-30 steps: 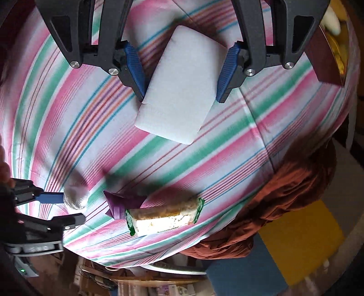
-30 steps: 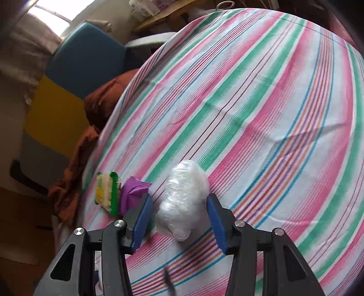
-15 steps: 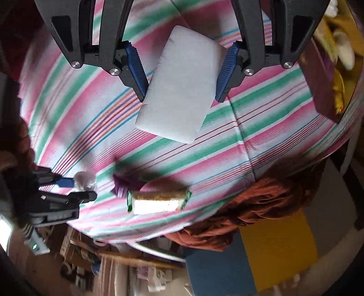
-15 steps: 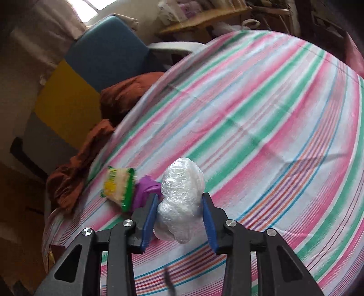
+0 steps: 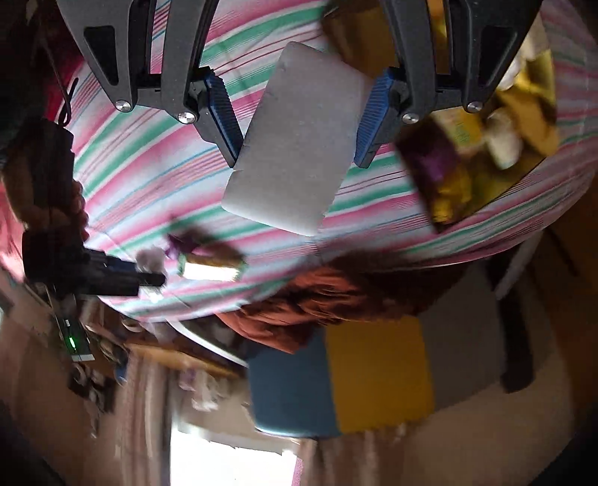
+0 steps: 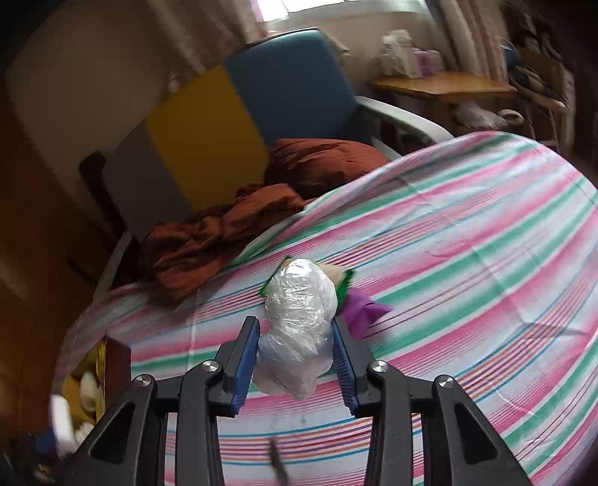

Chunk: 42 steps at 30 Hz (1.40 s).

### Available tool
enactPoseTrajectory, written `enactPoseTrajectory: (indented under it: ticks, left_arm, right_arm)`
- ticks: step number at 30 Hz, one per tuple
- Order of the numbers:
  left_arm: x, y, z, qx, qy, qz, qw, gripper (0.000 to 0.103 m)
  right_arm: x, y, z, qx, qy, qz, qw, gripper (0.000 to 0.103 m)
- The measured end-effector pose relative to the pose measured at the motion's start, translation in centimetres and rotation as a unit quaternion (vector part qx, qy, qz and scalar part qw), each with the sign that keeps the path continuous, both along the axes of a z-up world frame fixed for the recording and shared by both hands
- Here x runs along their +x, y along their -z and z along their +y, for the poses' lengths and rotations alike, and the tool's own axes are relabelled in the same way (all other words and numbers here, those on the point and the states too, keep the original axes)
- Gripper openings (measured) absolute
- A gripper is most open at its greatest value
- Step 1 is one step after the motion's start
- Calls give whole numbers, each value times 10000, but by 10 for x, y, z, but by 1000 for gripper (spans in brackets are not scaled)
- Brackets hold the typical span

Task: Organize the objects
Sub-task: 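Carry the soap bar and wrapped item to the gold tray and release both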

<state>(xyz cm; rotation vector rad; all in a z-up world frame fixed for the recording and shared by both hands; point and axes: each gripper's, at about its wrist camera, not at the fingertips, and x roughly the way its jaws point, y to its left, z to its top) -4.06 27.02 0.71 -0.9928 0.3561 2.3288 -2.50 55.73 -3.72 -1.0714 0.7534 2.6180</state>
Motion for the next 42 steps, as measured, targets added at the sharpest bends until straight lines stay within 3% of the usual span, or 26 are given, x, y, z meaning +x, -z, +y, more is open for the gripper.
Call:
enactPoseTrajectory:
  ticks: [7, 15, 24, 34, 42]
  left_arm:
    - [-2, -12, -70, 225, -750, 189, 9968, 62]
    - [-5, -11, -123, 384, -1261, 246, 9910, 63]
    - [-12, 2, -169, 616, -1662, -26, 9842, 63]
    - [-30, 11, -236, 967, -2314, -256, 9677, 63]
    - [-47, 17, -249, 1107, -2434, -458, 9625, 64]
  right_arm:
    - [-5, -10, -56, 306, -871, -113, 9957, 38]
    - [-12, -24, -150, 316, -1894, -41, 9814, 38]
    - [-14, -37, -247, 273, -2726, 69, 9617, 38]
    - [-26, -26, -314, 481, -3176, -180, 9468, 38]
    - [-46, -18, -326, 659, -3160, -387, 9457, 40]
